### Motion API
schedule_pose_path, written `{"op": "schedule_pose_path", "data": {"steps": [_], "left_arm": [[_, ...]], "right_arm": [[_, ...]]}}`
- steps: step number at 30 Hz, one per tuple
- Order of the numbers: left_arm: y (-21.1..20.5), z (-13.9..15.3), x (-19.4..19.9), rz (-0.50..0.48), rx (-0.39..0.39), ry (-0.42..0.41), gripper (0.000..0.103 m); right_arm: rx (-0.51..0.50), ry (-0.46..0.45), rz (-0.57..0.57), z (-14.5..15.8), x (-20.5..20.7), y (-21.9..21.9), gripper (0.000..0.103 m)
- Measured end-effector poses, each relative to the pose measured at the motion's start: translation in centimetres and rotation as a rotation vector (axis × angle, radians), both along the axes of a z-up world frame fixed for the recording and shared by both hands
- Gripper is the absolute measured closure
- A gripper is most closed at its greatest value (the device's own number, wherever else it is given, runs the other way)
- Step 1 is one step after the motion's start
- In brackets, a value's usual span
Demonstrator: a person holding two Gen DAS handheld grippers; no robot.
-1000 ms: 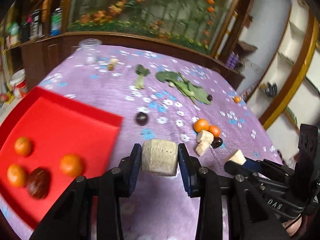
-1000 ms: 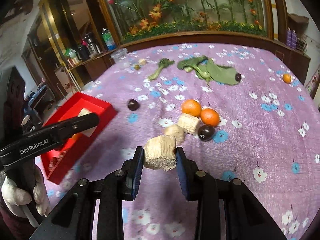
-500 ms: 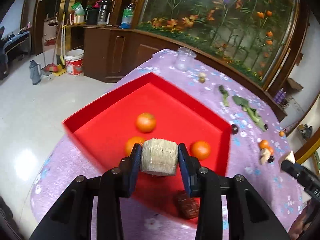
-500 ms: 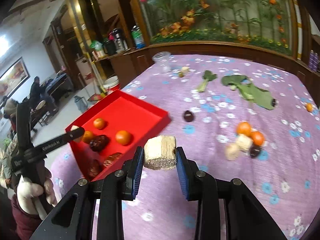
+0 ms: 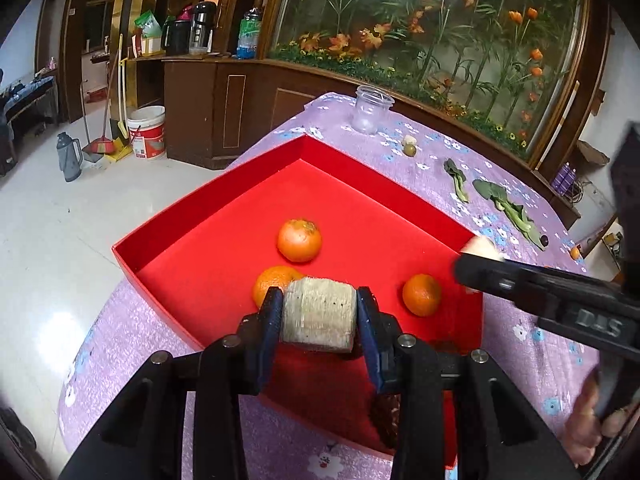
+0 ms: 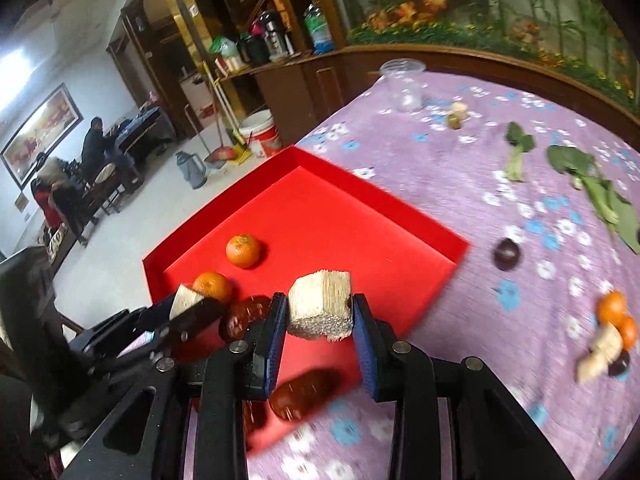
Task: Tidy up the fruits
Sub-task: 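Carry both cake cubes into the red tray and open both grippers, then lift both grippers away from the tray and return to the pile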
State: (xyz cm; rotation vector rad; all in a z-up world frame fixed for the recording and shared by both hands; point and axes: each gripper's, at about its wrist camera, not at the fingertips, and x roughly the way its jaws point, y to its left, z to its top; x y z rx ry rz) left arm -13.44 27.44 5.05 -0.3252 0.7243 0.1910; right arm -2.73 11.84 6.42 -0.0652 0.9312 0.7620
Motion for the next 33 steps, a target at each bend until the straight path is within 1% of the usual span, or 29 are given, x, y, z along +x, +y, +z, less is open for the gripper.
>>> {"op": "schedule_pose_path", "data": {"steps": [3,5,6,8,10,12,13,16,19,23,25,28,30,31,33], "left_arm": [[0.4,-0.2,0.1,0.011,0.013,0.001,0.066],[0.9,-0.6,0.4,0.016,-0.009,0.009,0.064],[1.2,-0.6,0.4,0.022,-0.012,0.004,0.062],[1.7,-0.6,0.4,0.019,-0.044,-0.008,0.061],[2.1,-0.5,0.2,0.019,-0.075,-0.022,0.053],[2.3,-0.4,0.2,0.027,-0.084,-0.028,0.05],[2.3,-0.4,0.2,0.028,-0.086,-0.029,0.049],[2.2,-0.4,0.1,0.031,-0.096,-0.027,0.048],[2.0,-0.3,0.2,0.03,-0.1,-0.023,0.048],[1.3,0.2,0.0,0.03,-0.084,-0.018,0.047],[0.8,0.5,-0.1,0.029,-0.073,-0.015,0.035],[-0.5,1.1,-0.1,0.016,-0.06,-0.008,0.028],[-1.7,1.6,-0.2,-0.01,-0.06,-0.006,0.025],[-1.9,1.7,-0.3,-0.02,-0.064,-0.01,0.025],[-2.7,2.3,-0.7,-0.042,-0.073,-0.02,0.025]], "right_arm": [[-0.033,0.01,0.015,-0.9,0.9,1.9,0.068],[-0.051,0.013,0.028,-1.4,1.5,3.1,0.068],[-0.057,0.014,0.031,-1.5,1.7,3.3,0.068],[-0.064,0.02,0.033,-1.9,2.1,3.9,0.067],[-0.057,0.035,0.029,-2.4,2.6,4.3,0.067],[-0.056,0.043,0.026,-2.6,3.0,4.5,0.067],[-0.056,0.04,0.021,-2.6,3.2,4.6,0.065],[-0.029,0.048,0.009,-2.5,3.5,4.2,0.049],[-0.008,0.055,-0.001,-2.2,3.5,3.5,0.049],[0.046,0.08,-0.032,-1.6,3.2,1.5,0.048],[0.069,0.085,-0.051,-1.3,2.8,0.3,0.048],[0.106,0.095,-0.101,-1.0,2.1,-1.9,0.04],[0.163,0.133,-0.14,-0.9,1.7,-3.8,0.039],[0.206,0.17,-0.16,-0.9,1.6,-4.9,0.039],[0.327,0.285,-0.196,-1.3,1.4,-7.6,0.039]]}}
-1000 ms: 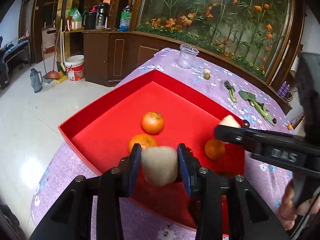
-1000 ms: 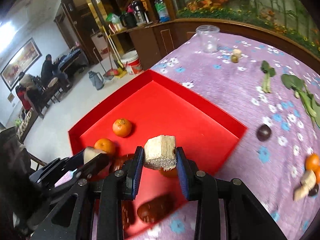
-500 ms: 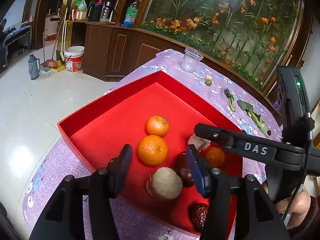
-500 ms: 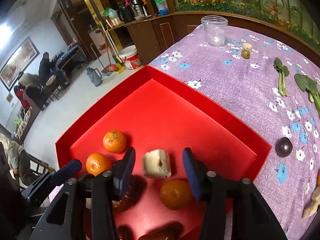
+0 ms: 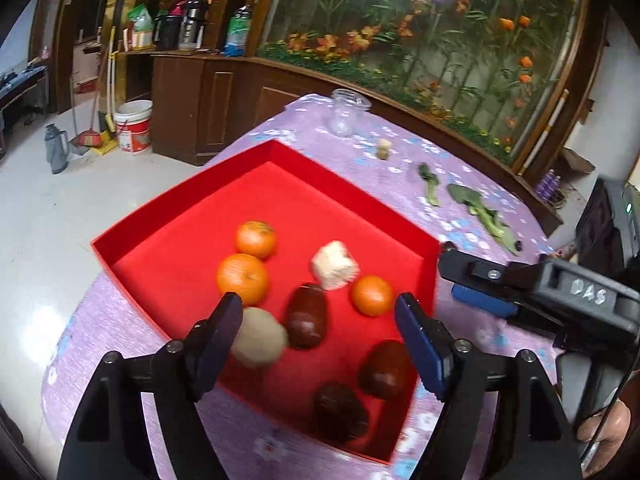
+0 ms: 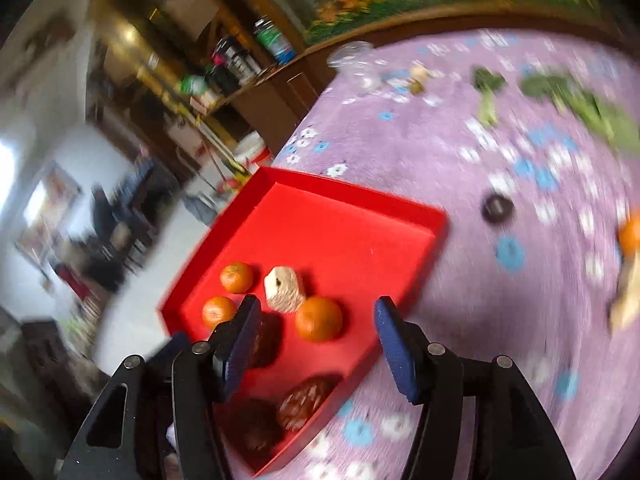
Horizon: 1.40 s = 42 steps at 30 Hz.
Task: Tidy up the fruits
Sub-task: 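Lift both grippers away from the tray and return to the pile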
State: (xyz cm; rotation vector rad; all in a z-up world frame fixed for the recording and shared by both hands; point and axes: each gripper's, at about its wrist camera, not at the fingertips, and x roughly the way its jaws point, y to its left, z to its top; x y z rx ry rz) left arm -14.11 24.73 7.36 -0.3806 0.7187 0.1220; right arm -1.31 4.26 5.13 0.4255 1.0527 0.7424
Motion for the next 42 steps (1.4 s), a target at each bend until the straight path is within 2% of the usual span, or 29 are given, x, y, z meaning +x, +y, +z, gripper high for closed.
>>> {"op": "schedule_pose_path", "data": {"steps": [2,5,10,14,18,21,23,26,28,29,31,33,35,37,39,42], "left_arm": [[-0.6,0.5,-0.3,-0.016,-0.004,-0.008,0.025],[-1.8,1.6,-1.1,-0.038,0.01,-0.027,0.025],[-4.2,4.1,-2.9,-0.076,0.053,-0.081,0.025],[-6.6,7.3,-5.3,-0.108,0.108,-0.153,0.025],[-8.6,12.0,-9.0,-0.133,0.17,-0.26,0.025],[-9.9,16.7,-11.8,-0.14,0.249,-0.368,0.02],[-10.3,20.3,-13.5,-0.156,0.276,-0.452,0.019],[-10.3,24.7,-15.0,-0.177,0.304,-0.529,0.018],[-10.2,27.6,-15.1,-0.191,0.34,-0.549,0.016],[-10.2,28.8,-15.1,-0.196,0.367,-0.551,0.015],[-10.4,31.5,-14.9,-0.188,0.441,-0.552,0.014],[-10.6,34.4,-14.1,-0.145,0.557,-0.547,0.013],[-10.6,36.0,-13.4,-0.105,0.63,-0.548,0.01],[-10.4,37.0,-12.7,-0.076,0.651,-0.538,0.008],[-9.8,36.8,-11.6,-0.067,0.635,-0.524,0.008],[-9.7,34.4,-10.1,-0.088,0.601,-0.493,0.007]], "right_arm": [[0.091,0.077,-0.021,-0.3,-0.2,-2.0,0.039],[0.186,0.122,-0.073,0.0,-1.2,-5.5,0.039],[0.27,0.077,-0.174,1.9,-3.5,-10.6,0.037],[0.323,0.029,-0.176,4.8,-6.0,-14.1,0.037],[0.243,-0.09,-0.189,9.3,-9.4,-17.8,0.033],[0.164,-0.196,-0.208,14.3,-11.7,-21.5,0.032],[0.108,-0.292,-0.247,18.1,-13.2,-24.3,0.031],[0.017,-0.423,-0.326,24.6,-15.3,-28.3,0.028],[-0.06,-0.479,-0.36,28.2,-16.1,-29.7,0.027],[-0.123,-0.528,-0.403,31.0,-16.8,-30.7,0.027],[-0.226,-0.606,-0.47,35.3,-17.7,-31.8,0.027],[-0.296,-0.661,-0.514,38.9,-18.7,-32.6,0.027],[-0.375,-0.705,-0.554,42.5,-19.6,-33.1,0.021],[-0.466,-0.749,-0.601,44.8,-20.0,-33.1,0.018],[-0.524,-0.767,-0.62,45.4,-20.0,-33.2,0.012],[-0.559,-0.744,-0.59,42.6,-18.7,-32.6,0.009]]}}
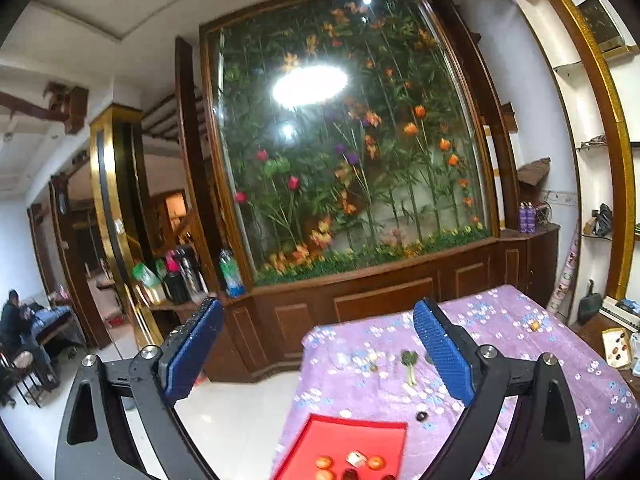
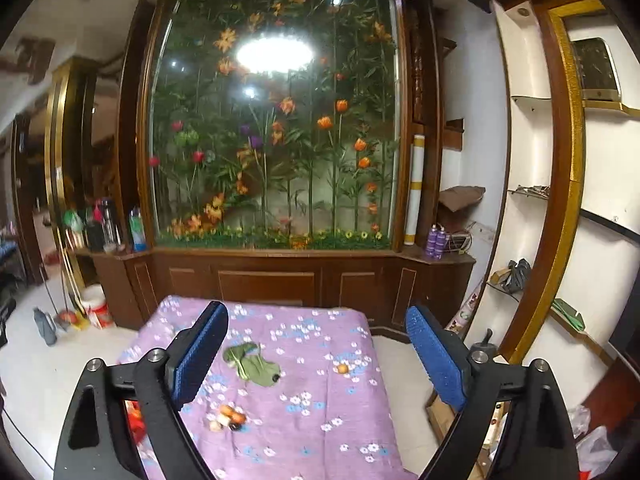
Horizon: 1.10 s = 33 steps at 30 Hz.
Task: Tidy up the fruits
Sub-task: 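Lift both grippers away from the tray and return to the pile, then grasp a cake cube with the left gripper while the right grasps a dark date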
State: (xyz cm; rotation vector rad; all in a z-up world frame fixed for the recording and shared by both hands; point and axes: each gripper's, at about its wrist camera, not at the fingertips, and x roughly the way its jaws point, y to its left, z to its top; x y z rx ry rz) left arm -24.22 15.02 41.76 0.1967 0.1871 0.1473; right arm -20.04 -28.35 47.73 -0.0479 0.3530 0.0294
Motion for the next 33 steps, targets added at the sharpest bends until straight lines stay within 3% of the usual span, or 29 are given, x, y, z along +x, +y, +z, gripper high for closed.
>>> {"op": "schedule_pose_path", "data": {"steps": [5,7,11,17,20,22,25,33], "left_arm": [[-1.5,-6.8,4.3,-0.091,-0.078,0.119,0.007],[-2.4,-9.4,5.9,-0.13,-0.117,0.165,0.007],[-4.7,-15.7,10.8,-0.203,-0.196,0.292,0.007],[-7.2,-24.6,16.8,-0.25,-0.29,0.481,0.008],[-8.3,-28.1,18.9,-0.271,-0.313,0.554,0.029],[-9.3,-30.5,20.2,-0.287,-0.316,0.612,0.049],[-10.7,-33.7,22.0,-0.316,-0.319,0.687,0.051],[-12.6,-37.5,23.8,-0.364,-0.3,0.754,0.052]], "right_arm": [[-0.087,0.139,0.041,-10.2,3.8,2.6,0.009],[-0.075,0.184,0.079,-13.8,4.5,2.8,0.009],[0.017,0.303,0.171,-22.1,7.8,4.0,0.009],[0.18,0.451,0.262,-31.9,13.1,5.2,0.011],[0.193,0.505,0.289,-36.1,15.7,6.7,0.021],[0.18,0.537,0.3,-38.4,17.2,8.0,0.033],[0.159,0.576,0.343,-41.2,19.0,10.1,0.045],[0.033,0.592,0.384,-45.0,21.4,14.1,0.048]]}}
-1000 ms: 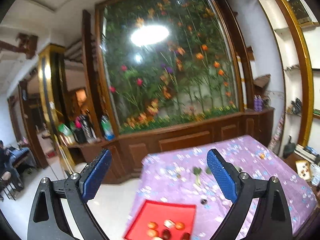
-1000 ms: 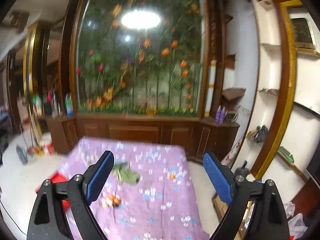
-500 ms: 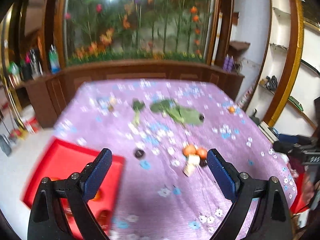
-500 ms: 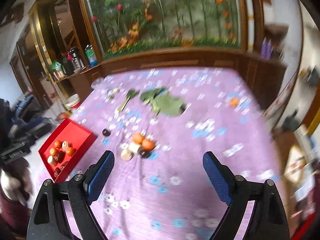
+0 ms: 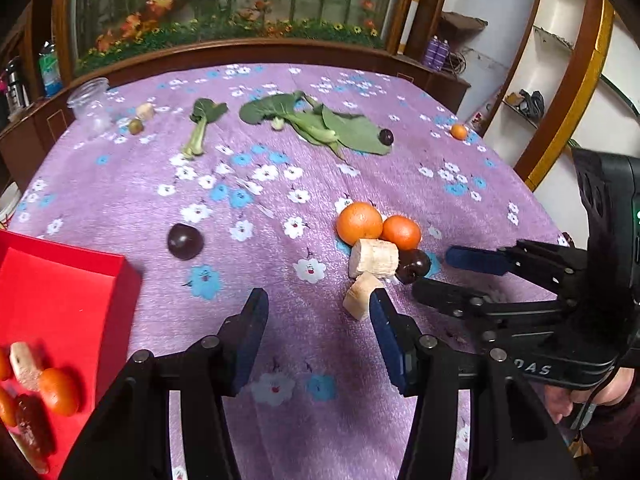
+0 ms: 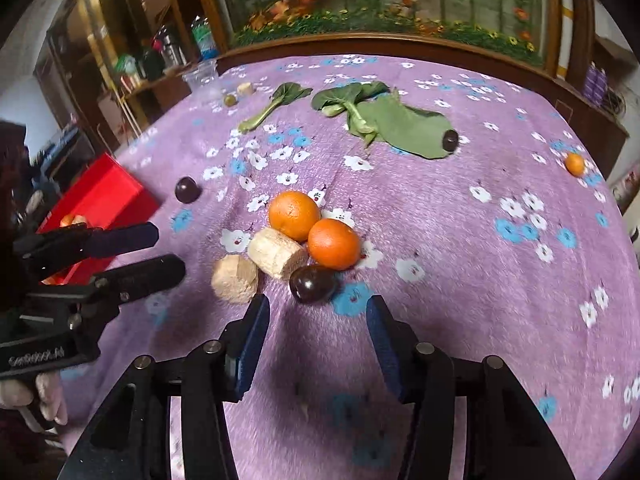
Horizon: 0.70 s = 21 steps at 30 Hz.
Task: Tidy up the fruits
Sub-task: 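Grasp a cake cube with the left gripper while the right grasps a dark date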
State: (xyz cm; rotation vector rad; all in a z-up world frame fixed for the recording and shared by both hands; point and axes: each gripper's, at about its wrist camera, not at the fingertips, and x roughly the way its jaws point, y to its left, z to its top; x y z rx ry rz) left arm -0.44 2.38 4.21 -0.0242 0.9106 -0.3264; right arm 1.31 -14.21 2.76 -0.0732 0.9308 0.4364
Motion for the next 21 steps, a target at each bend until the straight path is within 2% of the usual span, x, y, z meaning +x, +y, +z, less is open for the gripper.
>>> {"op": "schedule_pose_path", "data": {"steps": [9,10,11,13,21], "left_arm": [[-0.8,-1.0,1.2,-0.052,-0.009,0.024,0.052],[-1.0,-1.0,1.3,-0.063,-0.012,0.023,0.052],[-1.3,-1.0,1.4,-0.074,-0.01,0.019,0.052],[-1.7,-0.9,1.5,-0.087,-0.004,0.015,0.052],[-3.3,-1.9,1.4,-0.153,-0.013,0.044,0.052]], "right_arm": [[-0.017,-0.008,0.014,-1.4,1.5,0.9,0.052],[-0.02,-0.013,0.016,-1.4,1.5,1.0,0.055],[-0.012,-0.01,0.021,-1.4,1.5,1.0,0.065],[0.002,-0.004,0.018,-1.3,1.4,0.8,0.074],[0.002,-0.013,-0.024,-1.2,0.3,-1.3,0.075]]}}
